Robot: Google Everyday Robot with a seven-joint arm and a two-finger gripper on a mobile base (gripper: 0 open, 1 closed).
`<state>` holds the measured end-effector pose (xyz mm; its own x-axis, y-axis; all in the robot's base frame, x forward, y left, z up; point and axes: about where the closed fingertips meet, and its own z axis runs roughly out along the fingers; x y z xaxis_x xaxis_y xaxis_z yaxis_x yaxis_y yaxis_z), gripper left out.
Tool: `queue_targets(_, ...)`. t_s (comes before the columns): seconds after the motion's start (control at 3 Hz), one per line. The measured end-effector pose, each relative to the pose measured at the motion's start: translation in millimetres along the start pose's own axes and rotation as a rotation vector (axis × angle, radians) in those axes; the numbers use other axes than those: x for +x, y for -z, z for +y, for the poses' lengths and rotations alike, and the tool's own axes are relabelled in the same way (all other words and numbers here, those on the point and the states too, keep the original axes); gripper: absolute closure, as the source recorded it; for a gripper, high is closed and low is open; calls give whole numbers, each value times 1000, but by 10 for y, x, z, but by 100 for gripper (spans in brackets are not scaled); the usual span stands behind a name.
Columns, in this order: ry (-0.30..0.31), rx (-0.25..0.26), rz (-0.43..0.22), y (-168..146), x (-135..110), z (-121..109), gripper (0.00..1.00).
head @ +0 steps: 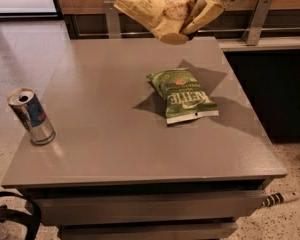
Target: Move brown chip bag near redbull can
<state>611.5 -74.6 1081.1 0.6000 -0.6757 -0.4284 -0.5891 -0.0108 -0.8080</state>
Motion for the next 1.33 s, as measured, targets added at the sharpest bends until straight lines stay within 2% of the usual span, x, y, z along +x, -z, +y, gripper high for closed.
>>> queue_targets(0.33, -12, -10, -39, -169, -21, 160, 100)
queue_targets(0.67, -1, -17, -116, -325, -271, 408, 100)
queue_targets(1.0, 65, -53, -253, -503, -701, 798, 100)
queue_targets(1.33, 172, -109, -386, -623, -1016, 1150, 100)
